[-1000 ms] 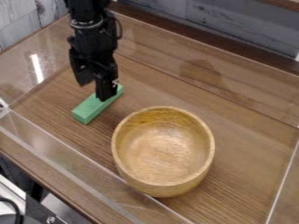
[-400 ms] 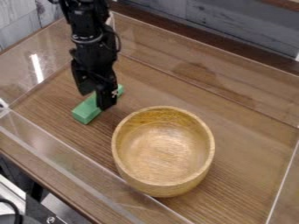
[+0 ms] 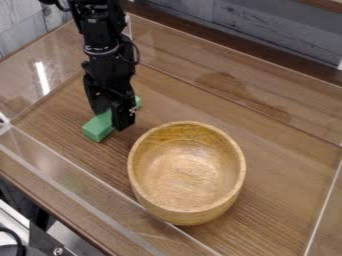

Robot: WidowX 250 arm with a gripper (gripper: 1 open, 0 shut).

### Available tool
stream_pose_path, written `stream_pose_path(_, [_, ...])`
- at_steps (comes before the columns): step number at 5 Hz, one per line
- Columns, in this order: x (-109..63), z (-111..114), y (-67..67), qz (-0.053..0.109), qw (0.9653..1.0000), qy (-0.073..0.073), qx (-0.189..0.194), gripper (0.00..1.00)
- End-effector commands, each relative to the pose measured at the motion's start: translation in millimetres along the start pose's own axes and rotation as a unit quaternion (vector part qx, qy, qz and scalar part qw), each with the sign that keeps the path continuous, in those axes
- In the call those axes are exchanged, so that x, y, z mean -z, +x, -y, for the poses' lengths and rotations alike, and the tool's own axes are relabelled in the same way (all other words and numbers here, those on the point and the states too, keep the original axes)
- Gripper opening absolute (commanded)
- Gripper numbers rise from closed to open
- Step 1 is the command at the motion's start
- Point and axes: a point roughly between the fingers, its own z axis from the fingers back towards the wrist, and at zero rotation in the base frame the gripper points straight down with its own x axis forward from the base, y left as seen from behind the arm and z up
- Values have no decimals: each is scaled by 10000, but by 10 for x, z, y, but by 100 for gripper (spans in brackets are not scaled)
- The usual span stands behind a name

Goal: Put the green block in the brown bowl

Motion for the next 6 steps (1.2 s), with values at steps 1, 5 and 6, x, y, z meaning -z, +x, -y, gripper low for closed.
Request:
stream_pose_path(1, [-109, -78, 75, 192, 9997, 121, -49, 100])
stream_pose_path(5, [-69, -49, 132, 153, 9999, 6, -36, 100])
stream_pose_path(6, [-61, -39, 143, 139, 9999, -20, -34, 100])
